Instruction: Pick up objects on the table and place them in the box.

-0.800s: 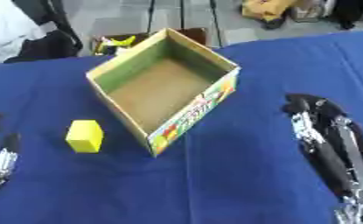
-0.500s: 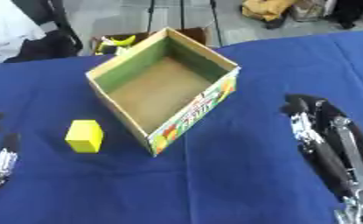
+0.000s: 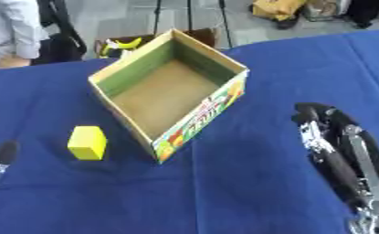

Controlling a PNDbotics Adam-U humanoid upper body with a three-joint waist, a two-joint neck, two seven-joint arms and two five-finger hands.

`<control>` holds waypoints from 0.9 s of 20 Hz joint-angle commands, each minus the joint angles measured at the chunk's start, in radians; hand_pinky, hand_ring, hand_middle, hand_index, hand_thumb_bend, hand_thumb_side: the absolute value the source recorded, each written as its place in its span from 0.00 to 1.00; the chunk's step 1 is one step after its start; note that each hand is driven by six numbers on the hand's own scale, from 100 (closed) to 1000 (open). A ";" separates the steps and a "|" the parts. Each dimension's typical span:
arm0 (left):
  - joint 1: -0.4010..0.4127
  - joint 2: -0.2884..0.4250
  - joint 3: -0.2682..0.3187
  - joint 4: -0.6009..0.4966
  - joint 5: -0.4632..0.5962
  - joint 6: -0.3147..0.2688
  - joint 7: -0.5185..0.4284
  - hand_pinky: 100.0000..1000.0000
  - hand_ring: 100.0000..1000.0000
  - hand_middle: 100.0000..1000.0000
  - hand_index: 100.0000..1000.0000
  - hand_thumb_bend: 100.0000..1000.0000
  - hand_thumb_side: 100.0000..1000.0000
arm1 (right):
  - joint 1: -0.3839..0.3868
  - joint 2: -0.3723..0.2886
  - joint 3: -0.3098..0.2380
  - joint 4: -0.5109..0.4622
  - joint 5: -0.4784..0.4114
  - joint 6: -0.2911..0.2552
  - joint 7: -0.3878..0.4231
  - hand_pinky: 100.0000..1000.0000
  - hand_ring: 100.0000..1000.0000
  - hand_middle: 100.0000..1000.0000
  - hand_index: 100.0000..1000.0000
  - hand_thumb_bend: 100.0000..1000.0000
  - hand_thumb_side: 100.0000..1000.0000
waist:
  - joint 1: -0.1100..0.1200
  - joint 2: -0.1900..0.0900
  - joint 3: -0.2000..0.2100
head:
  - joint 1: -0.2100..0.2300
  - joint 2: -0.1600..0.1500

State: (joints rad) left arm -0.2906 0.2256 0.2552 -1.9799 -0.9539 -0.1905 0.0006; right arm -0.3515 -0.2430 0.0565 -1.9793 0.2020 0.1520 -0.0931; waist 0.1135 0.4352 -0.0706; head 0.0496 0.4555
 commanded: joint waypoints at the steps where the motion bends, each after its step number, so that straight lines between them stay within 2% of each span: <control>1: -0.016 0.092 -0.005 -0.020 0.033 -0.018 -0.036 0.24 0.48 0.64 0.89 0.57 1.00 | -0.006 -0.019 0.002 -0.021 0.008 0.001 0.002 0.80 0.85 0.57 0.73 0.00 0.71 | -0.001 -0.027 -0.002 | -0.002 -0.004; 9: -0.012 0.243 -0.035 0.002 0.126 -0.064 -0.153 0.25 0.50 0.67 0.90 0.65 0.96 | -0.004 -0.028 0.004 -0.021 0.011 0.001 0.006 0.80 0.85 0.57 0.73 0.00 0.71 | 0.012 -0.032 -0.018 | 0.001 -0.001; 15: -0.045 0.344 -0.064 0.140 0.343 -0.126 -0.259 0.21 0.49 0.65 0.92 0.70 0.91 | -0.002 -0.036 0.004 -0.021 0.011 0.001 0.007 0.80 0.85 0.57 0.73 0.00 0.71 | 0.014 -0.034 -0.030 | 0.002 0.000; 16: -0.050 0.353 -0.065 0.156 0.366 -0.138 -0.277 0.20 0.44 0.69 0.93 0.53 0.84 | -0.002 -0.037 0.004 -0.021 0.011 0.001 0.007 0.80 0.85 0.57 0.73 0.00 0.71 | 0.014 -0.035 -0.031 | 0.002 0.000; 17: -0.060 0.371 -0.072 0.176 0.386 -0.152 -0.304 0.19 0.41 0.70 0.93 0.72 0.87 | -0.002 -0.038 0.004 -0.021 0.011 0.001 0.007 0.80 0.85 0.57 0.73 0.00 0.71 | 0.015 -0.036 -0.034 | 0.003 0.001; 18: -0.073 0.389 -0.079 0.203 0.405 -0.164 -0.333 0.18 0.35 0.71 0.93 0.72 0.85 | -0.002 -0.039 0.004 -0.021 0.011 0.001 0.007 0.80 0.85 0.57 0.73 0.00 0.71 | 0.015 -0.037 -0.036 | 0.004 0.001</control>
State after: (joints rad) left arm -0.3514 0.5608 0.1760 -1.7907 -0.5797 -0.3417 -0.3051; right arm -0.3502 -0.2616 0.0621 -1.9793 0.2089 0.1549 -0.0879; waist 0.1323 0.4242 -0.1067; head 0.0509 0.4565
